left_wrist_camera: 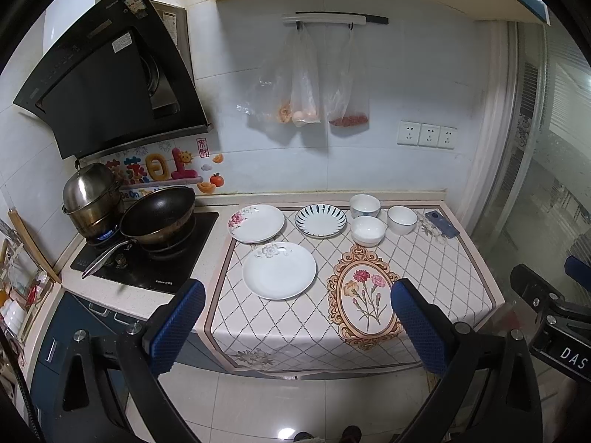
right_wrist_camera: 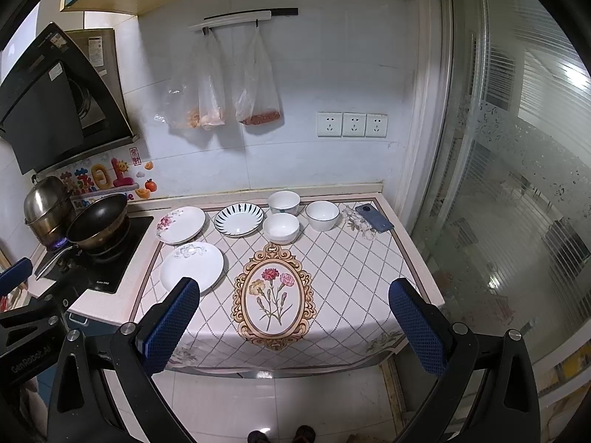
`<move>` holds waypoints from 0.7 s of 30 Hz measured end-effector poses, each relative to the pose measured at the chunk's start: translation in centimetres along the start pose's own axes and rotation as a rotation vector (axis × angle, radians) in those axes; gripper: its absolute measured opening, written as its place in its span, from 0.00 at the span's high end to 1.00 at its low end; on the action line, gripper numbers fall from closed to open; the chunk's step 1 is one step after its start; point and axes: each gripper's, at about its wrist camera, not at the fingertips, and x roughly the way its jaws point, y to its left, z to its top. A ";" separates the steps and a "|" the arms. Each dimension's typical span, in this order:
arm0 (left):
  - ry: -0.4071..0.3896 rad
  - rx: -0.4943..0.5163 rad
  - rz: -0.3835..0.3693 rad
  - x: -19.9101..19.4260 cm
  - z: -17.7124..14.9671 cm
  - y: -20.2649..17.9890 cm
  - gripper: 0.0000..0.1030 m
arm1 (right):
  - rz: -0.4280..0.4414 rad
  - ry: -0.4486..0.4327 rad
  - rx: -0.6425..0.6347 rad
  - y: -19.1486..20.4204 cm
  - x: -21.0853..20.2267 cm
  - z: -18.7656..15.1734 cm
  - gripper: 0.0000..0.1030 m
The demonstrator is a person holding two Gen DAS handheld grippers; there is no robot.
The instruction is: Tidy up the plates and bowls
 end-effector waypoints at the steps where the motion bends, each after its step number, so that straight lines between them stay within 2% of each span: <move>1: -0.002 0.000 0.000 -0.1 0.0 0.0 0.00 | -0.001 -0.001 0.000 0.0 -0.2 -0.1 0.00; 21: -0.004 -0.003 -0.006 -0.3 -0.5 0.1 0.00 | -0.022 -0.015 0.007 -0.1 -1.3 -0.1 0.00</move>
